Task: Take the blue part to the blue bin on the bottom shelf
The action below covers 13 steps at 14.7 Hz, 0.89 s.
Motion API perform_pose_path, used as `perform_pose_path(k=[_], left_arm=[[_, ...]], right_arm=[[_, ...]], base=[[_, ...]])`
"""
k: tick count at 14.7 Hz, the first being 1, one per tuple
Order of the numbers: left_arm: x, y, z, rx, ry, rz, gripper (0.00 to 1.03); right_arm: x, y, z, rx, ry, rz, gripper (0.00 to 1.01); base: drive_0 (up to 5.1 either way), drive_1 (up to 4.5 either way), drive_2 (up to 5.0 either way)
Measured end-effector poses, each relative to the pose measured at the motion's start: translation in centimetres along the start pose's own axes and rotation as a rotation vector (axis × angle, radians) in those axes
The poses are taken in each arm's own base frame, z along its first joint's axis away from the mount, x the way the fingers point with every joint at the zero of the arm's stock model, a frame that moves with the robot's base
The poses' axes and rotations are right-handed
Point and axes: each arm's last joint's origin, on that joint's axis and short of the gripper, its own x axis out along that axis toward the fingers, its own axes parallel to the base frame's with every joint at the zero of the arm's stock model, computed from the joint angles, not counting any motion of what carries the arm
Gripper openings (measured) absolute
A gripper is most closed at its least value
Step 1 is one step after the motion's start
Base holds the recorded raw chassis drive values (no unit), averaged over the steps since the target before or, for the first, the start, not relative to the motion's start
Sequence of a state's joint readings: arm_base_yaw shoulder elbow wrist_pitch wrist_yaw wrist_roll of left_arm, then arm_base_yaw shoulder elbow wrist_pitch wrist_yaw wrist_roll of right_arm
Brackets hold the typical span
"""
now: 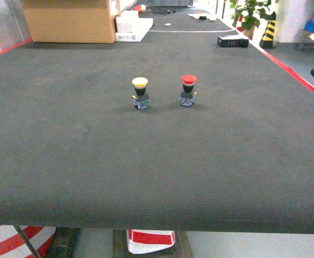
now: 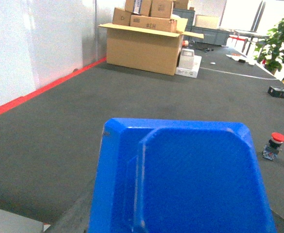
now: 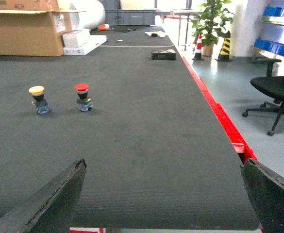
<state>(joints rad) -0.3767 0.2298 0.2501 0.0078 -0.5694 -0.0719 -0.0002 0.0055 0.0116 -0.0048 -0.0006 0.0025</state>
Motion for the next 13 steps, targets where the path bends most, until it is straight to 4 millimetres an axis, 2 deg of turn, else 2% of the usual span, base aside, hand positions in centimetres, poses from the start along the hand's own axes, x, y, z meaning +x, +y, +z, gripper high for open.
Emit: perform_pose_path(k=[13], left_arm=[[0.0,-0.01,-0.01,0.0,0.001,0.0,0.43]], right_arm=[[0.0,0.0,0.0,0.0,0.0,-0.001,0.98]], base=[[-1.6,-1.62,-1.6]])
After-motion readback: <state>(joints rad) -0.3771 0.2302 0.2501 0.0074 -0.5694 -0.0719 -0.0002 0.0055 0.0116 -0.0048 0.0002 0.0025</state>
